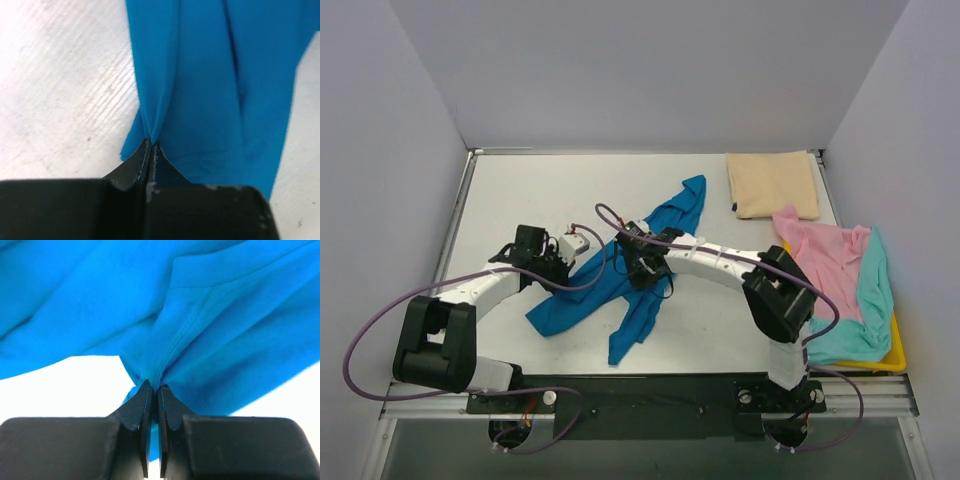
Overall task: Fold and stack the t-shirts
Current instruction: Flatten out the tshirt
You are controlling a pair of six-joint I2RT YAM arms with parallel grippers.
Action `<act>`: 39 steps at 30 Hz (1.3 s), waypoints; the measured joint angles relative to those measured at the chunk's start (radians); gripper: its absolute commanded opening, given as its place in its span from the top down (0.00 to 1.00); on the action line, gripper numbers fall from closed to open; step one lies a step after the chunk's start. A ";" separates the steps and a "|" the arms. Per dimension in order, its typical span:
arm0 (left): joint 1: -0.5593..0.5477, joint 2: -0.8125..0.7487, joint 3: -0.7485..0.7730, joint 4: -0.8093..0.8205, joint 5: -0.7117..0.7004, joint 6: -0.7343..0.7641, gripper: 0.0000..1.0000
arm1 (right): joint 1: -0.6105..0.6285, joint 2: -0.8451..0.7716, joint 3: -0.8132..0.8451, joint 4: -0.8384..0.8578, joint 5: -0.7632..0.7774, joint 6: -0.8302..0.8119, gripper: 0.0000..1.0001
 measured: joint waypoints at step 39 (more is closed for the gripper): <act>0.277 -0.053 1.175 -0.395 -0.584 0.093 1.00 | -0.407 -0.922 0.244 -0.173 -0.256 -0.307 1.00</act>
